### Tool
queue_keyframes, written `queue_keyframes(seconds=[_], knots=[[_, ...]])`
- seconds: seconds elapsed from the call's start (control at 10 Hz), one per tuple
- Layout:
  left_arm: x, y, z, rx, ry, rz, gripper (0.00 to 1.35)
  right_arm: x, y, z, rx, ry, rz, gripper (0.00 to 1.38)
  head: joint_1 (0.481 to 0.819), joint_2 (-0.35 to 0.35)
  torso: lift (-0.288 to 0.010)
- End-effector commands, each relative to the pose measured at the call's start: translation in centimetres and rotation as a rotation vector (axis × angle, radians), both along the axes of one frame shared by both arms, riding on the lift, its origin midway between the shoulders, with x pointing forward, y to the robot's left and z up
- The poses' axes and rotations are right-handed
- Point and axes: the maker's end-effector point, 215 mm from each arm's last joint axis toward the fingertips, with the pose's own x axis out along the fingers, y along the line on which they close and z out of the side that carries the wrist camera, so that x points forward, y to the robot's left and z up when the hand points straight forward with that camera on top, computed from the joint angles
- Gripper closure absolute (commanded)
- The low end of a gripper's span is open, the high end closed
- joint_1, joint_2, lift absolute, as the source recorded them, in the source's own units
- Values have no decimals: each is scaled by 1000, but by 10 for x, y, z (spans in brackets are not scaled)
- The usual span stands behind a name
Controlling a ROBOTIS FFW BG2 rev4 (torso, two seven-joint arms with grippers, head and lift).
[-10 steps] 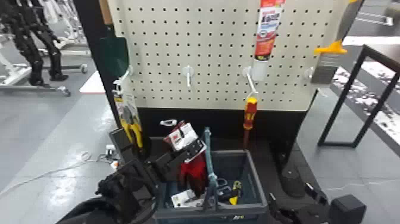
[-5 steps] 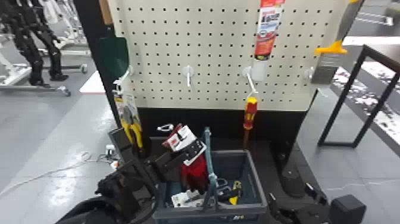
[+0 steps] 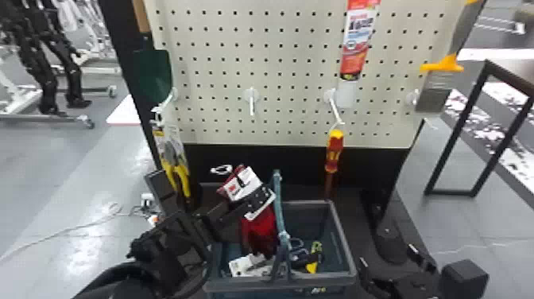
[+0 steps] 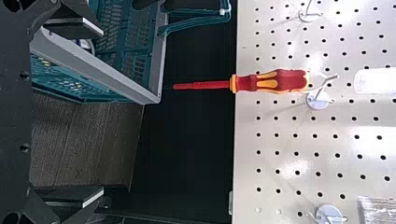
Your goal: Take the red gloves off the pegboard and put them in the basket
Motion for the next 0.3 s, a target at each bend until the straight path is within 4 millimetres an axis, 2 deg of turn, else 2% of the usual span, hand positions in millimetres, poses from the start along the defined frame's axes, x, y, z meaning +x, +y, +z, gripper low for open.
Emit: queue_keyframes(seconds=[0.0,0.2], knots=[[0,-1,0,-2,1,-1,259,0,0,0,-1,-1,0,117,549,0,-100],[-1,0,-1,-3,3,1,259,0,0,0,1,0,0,117,549,0,-100]])
